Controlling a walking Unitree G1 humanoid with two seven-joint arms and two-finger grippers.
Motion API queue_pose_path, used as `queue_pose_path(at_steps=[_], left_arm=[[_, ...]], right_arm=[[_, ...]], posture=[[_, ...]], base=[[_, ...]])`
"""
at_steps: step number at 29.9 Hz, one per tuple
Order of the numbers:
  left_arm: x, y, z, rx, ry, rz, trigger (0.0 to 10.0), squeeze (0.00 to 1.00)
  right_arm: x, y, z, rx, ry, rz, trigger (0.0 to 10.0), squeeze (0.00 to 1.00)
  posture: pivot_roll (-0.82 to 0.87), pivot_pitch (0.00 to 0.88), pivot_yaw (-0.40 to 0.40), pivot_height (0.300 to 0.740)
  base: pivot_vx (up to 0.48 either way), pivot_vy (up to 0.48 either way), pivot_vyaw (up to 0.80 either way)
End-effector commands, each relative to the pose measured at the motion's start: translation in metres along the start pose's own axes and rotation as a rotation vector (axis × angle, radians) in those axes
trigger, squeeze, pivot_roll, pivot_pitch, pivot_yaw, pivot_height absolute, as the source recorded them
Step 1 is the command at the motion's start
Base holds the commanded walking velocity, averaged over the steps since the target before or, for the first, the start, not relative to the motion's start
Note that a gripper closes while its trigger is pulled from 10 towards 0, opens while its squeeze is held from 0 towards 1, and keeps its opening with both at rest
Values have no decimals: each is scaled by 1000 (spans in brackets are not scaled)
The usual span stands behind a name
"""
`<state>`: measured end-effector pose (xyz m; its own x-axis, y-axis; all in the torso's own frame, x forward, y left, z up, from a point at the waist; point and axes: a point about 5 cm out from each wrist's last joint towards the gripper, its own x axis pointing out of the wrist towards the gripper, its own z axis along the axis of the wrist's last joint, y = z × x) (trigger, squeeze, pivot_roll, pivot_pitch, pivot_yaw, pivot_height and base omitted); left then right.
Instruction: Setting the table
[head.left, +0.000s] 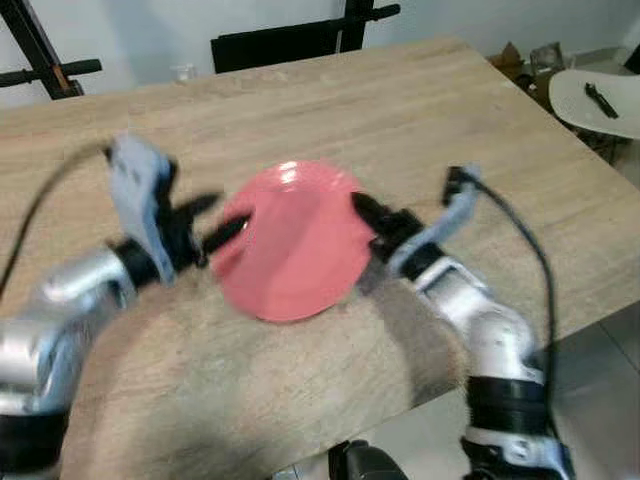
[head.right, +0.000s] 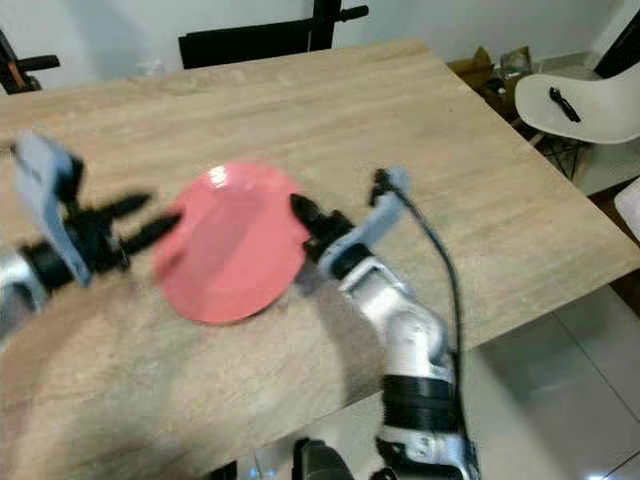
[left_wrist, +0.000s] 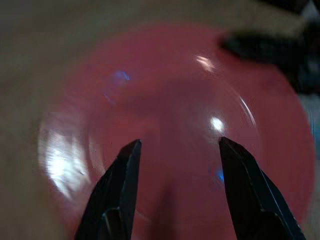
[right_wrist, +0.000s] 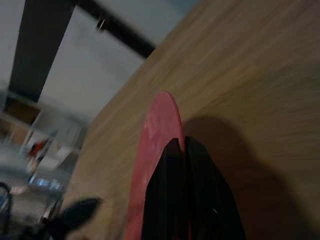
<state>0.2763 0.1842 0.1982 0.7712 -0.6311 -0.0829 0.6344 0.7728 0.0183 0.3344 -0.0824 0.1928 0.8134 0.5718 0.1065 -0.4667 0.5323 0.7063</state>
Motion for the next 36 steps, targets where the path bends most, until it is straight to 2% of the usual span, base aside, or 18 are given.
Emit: queue_pose_path(at_steps=[1, 2, 4, 7, 10, 14, 17, 20, 26, 31, 33, 36], left_arm=[[-1, -1, 1, 17, -5, -3, 10000, 0], [-1, -3, -4, -14, -16, 11, 10000, 0], [-1, -2, -8, -21, -21, 30, 10000, 0], [-1, 0, -7, -12, -25, 44, 10000, 0], [-7, 10, -4, 35, -24, 102, 10000, 0], [-27, 13, -8, 62, 21, 132, 10000, 0], [-36, 9, -23, 47, 93, 129, 10000, 0], [-37, 5, -40, 22, 150, 125, 10000, 0], [-31, 1, -56, -6, 204, 98, 10000, 0], [-31, 3, -61, -17, 222, 108, 10000, 0], [-33, 4, -65, -18, 240, 113, 10000, 0], [-33, 3, -66, -22, 241, 112, 10000, 0]], right_arm=[[2, -1, -3, -5, 12, 7, 10000, 0], [9, 1, -6, 4, 36, 23, 10000, 0], [16, 2, -9, 15, 63, 41, 10000, 0], [20, 1, -11, 23, 85, 46, 10000, 0], [23, -2, -17, 49, 138, 59, 10000, 0], [27, -8, -25, 35, 163, 45, 10000, 0], [29, -11, -25, 35, 139, 25, 10000, 0], [28, -13, -23, 41, 119, 13, 10000, 0], [24, -13, -16, 43, 104, 31, 10000, 0], [22, -5, -7, -17, 71, 79, 10000, 0], [22, 7, 2, -154, 37, 130, 10000, 0], [20, 15, 6, -248, 36, 153, 10000, 0]], posture=[[-51, 156, 19, 740], [-39, 158, 7, 740], [-38, 159, 5, 740], [-40, 160, 3, 740], [-38, 161, 5, 740], [-30, 163, 15, 740], [-22, 164, 17, 740], [-36, 172, 23, 740], [-44, 176, 23, 740], [-49, 179, 31, 740], [-57, 183, 33, 740], [-60, 186, 32, 740]], base=[[0, 0, 0], [0, 0, 0], [0, 0, 0], [0, 0, 0], [0, 0, 0], [0, 0, 0], [0, 0, 0], [0, 0, 0], [0, 0, 0], [0, 0, 0], [0, 0, 0], [0, 0, 0]])
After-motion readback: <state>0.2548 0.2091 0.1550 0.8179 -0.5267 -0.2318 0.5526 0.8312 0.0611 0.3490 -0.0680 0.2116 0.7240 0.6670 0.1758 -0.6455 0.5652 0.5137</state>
